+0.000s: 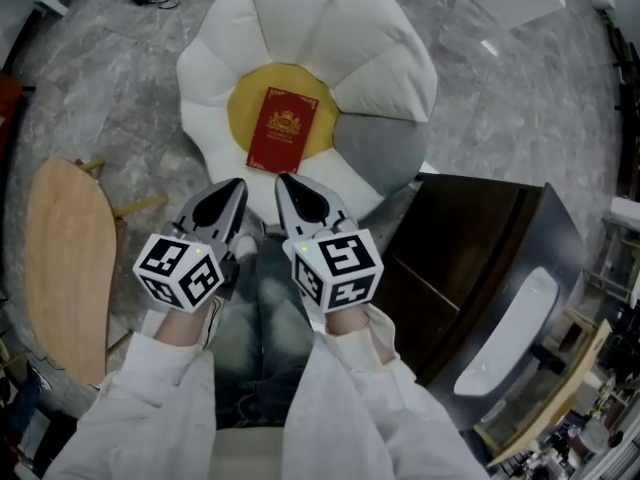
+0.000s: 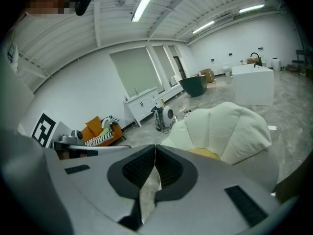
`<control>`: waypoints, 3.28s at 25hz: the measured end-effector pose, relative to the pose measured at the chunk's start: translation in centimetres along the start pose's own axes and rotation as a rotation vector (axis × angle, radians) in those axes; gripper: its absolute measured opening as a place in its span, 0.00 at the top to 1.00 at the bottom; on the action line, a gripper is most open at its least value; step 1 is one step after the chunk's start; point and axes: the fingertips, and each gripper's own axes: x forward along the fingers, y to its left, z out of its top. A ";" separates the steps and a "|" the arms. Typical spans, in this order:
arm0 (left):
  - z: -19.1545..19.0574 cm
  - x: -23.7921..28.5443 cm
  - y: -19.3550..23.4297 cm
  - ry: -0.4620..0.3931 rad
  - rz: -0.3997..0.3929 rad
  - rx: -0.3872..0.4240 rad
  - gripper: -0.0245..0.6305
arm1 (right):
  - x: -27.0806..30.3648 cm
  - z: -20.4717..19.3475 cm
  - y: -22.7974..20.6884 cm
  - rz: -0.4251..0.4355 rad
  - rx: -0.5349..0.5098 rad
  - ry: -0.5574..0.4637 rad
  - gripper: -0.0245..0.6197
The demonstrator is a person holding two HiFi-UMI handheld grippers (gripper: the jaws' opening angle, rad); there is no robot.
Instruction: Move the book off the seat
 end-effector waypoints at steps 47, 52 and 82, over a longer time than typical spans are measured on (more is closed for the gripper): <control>-25.6 20.7 21.2 0.162 0.014 -0.107 0.95 | 22.4 -28.2 -19.6 -0.007 0.276 0.175 0.94; -27.6 21.9 21.7 0.203 0.013 -0.128 0.95 | 23.4 -30.0 -21.6 -0.027 0.331 0.197 0.94; -30.9 25.5 23.8 0.272 0.019 -0.164 0.95 | 26.9 -36.1 -27.3 0.021 0.483 0.334 0.45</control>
